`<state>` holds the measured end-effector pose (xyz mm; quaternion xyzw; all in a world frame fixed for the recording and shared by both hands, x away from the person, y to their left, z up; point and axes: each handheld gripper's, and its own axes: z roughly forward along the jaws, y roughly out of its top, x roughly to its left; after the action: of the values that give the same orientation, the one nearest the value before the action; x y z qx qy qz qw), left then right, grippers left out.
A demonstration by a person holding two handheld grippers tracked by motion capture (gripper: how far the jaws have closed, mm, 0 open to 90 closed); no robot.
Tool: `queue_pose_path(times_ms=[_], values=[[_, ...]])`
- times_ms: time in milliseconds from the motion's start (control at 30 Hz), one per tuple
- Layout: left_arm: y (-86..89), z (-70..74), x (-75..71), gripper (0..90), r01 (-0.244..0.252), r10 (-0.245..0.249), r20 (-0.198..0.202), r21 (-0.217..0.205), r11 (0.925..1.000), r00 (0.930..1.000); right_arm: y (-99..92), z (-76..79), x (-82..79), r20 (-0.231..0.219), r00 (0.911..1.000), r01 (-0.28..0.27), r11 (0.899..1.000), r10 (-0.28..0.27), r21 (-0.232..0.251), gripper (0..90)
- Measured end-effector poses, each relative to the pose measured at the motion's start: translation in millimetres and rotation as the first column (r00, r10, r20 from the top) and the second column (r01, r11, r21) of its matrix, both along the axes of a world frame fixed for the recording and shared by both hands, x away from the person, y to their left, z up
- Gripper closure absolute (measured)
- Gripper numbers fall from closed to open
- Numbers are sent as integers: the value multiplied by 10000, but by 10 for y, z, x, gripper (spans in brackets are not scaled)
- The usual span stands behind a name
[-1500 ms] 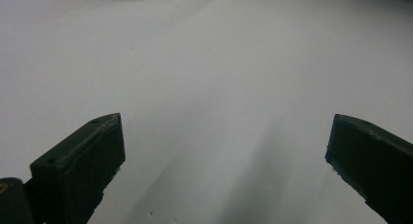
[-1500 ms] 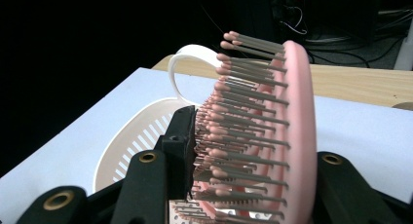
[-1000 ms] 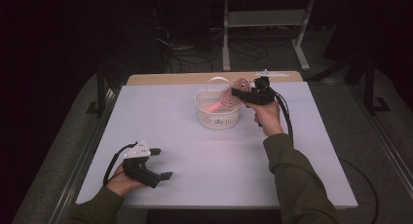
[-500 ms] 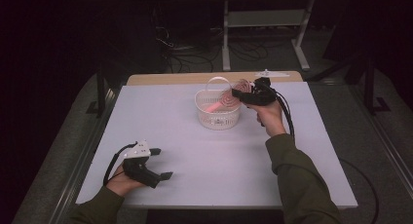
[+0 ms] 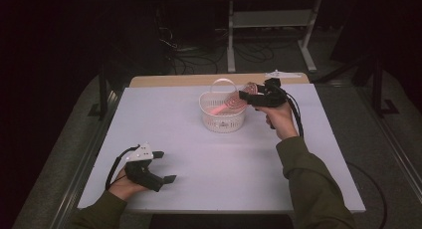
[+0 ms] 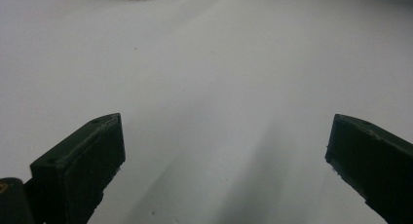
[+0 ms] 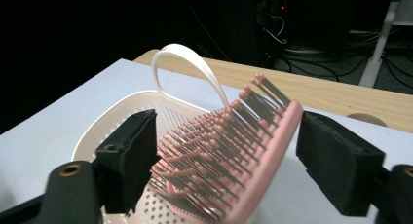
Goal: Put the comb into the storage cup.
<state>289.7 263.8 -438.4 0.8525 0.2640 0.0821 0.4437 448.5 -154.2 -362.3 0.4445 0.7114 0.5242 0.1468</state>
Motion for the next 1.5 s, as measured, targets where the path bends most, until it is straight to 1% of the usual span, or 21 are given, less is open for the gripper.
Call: queue_pose_path(times_ms=[100, 233, 300, 333, 367, 400, 467, 667, 833, 1167, 1333, 1500], values=[[-14, 7, 5, 5, 38, -38, 13, 40, 10000, 10000, -20, -1, -5, -63, 10000, 15, 10000, -15, -34, 178], [-27, 2, 7, 5, 56, -56, 0, 54, 10000, 10000, -41, -10, -19, -78, 10000, 26, 9997, -28, -245, 120], [-24, 0, 6, 5, 58, -58, 0, 40, 10000, 10000, -48, -17, -26, -99, 9999, -68, 9996, 65, -288, 53], [-22, 0, 6, 5, 59, -59, 0, 48, 10000, 10000, -49, -23, -29, -193, 9997, -145, 9993, 139, -343, 23], [-19, 1, 3, 5, 60, -60, 3, 63, 10000, 10000, -49, -28, -30, -223, 9996, -201, 9991, 193, -372, 8], [-18, 1, 2, 5, 70, -70, 16, 56, 10000, 10000, -45, -35, -38, -275, 9992, -287, 9983, 273, -511, 1], [-13, -3, -7, 5, 62, -62, 14, 23, 10000, 10000, -35, -44, -58, -253, 9990, -387, 9959, 368, -818, 0], [11, -5, -1, 5, 60, -60, 30, -7, 10000, 10000, -24, -30, -126, -149, 9989, -457, 9922, 443, -1162, 0], [6, -9, 5, 5, 82, -82, 1, -7, 10000, 10000, -31, -5, -169, -15, 9988, -480, 9917, 482, -1193, 0], [6, -10, 5, 5, 69, -69, 4, -16, 10000, 10000, -28, -49, -285, -59, 9983, -584, 9871, 582, -1493, 0], [12, -11, 4, 5, 19, -19, -8, -12, 10000, 10000, -48, -63, -335, -34, 9980, -627, 9876, 628, -1440, 0], [23, -16, 9, 5, -31, 31, -30, -44, 10000, 10000, -74, -73, -400, -27, 9975, -704, 9864, 708, -1485, 0]])
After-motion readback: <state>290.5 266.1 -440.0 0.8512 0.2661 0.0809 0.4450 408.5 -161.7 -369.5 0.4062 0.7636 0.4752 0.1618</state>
